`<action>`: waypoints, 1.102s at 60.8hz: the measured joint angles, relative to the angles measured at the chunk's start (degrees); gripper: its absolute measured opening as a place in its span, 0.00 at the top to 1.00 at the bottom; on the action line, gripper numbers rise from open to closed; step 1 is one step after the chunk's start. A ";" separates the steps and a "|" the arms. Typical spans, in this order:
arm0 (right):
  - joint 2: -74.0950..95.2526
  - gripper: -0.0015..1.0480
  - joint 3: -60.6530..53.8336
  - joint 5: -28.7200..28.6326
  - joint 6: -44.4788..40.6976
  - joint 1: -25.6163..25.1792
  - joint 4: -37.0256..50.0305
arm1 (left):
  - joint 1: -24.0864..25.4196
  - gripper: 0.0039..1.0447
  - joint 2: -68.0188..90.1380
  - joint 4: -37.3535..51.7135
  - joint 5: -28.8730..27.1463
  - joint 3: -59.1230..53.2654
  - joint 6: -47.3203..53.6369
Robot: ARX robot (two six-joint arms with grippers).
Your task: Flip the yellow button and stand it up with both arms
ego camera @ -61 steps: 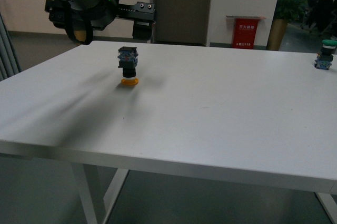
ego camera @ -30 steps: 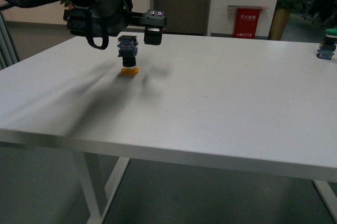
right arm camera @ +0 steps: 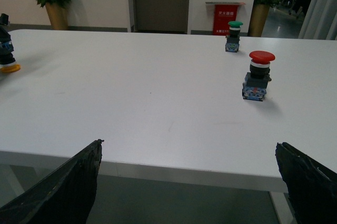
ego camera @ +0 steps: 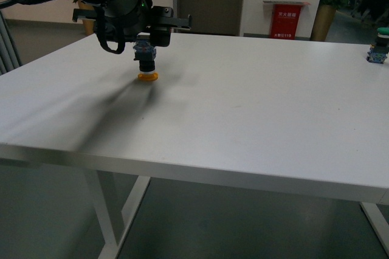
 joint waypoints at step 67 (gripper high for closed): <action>0.00 0.07 0.00 0.00 0.00 0.00 0.00 | -11.61 0.67 7.10 48.46 40.63 6.67 -78.53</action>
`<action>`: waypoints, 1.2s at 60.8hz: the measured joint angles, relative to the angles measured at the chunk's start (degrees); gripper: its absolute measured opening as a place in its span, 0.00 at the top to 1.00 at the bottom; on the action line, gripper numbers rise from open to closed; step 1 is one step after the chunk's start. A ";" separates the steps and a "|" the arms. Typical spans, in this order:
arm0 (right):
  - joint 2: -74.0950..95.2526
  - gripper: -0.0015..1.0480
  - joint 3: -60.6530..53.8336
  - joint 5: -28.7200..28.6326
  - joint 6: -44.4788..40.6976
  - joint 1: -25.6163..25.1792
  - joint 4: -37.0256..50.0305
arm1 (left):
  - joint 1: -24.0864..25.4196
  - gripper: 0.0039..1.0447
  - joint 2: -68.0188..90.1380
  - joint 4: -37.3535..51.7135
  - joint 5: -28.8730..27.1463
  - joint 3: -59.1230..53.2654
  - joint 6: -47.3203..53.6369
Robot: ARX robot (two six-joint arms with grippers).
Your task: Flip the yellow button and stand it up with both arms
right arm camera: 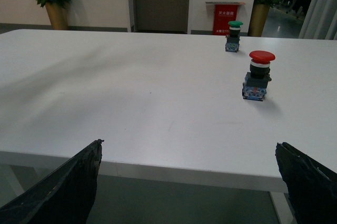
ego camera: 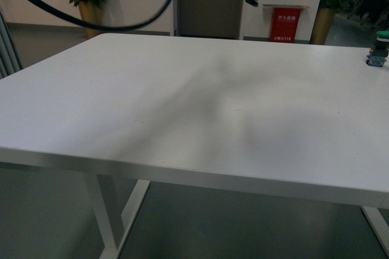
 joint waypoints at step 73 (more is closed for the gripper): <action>72.96 0.07 51.54 -18.47 72.83 0.48 18.18 | -3.10 0.67 0.68 3.56 4.76 -2.38 -8.83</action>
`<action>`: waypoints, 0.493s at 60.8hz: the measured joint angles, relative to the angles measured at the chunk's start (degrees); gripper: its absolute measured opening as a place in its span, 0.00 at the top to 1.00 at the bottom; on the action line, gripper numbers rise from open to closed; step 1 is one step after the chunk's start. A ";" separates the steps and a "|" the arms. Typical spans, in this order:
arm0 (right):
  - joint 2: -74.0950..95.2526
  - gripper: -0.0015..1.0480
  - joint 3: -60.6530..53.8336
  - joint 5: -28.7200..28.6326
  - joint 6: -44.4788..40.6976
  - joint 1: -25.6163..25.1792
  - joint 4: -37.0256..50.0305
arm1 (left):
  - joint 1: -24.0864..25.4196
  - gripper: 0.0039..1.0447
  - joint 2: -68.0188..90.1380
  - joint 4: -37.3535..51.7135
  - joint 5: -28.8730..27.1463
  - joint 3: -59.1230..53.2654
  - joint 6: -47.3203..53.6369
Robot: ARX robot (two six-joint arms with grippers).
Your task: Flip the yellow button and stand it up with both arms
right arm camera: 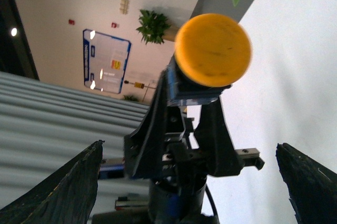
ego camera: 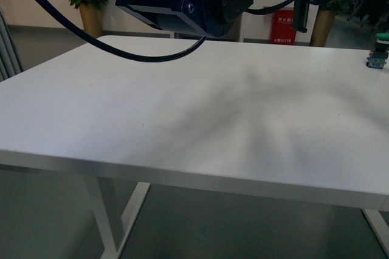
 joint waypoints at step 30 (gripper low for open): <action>10.82 0.07 4.46 15.15 -2.03 3.17 8.61 | -0.02 0.67 0.00 -0.35 0.22 -0.57 0.46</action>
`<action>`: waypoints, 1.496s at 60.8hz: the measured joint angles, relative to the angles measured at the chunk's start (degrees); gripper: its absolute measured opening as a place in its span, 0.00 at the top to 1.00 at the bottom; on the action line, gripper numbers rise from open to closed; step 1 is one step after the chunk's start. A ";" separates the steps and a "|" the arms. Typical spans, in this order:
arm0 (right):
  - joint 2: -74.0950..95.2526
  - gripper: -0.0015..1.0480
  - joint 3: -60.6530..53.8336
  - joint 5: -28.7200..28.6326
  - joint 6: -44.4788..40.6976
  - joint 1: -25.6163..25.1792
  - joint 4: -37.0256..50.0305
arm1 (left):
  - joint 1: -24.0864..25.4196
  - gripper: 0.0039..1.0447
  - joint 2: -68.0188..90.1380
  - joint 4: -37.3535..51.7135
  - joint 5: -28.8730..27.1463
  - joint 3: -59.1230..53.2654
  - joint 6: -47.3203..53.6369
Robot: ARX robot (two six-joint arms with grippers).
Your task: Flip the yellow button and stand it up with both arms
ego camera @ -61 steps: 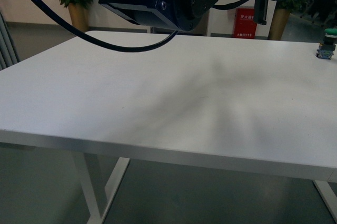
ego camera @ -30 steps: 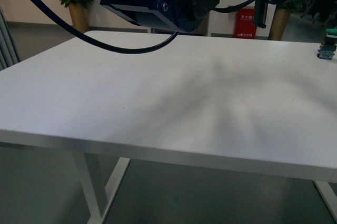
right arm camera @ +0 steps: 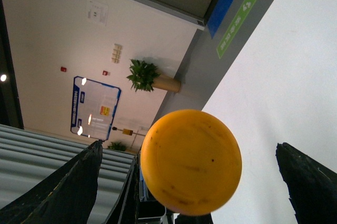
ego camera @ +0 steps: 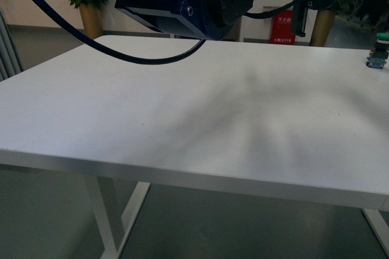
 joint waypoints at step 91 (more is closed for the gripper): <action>-2.16 0.67 -2.45 -0.35 -6.75 -0.76 3.23 | 13.44 0.06 -47.28 -39.65 -30.51 -42.07 76.28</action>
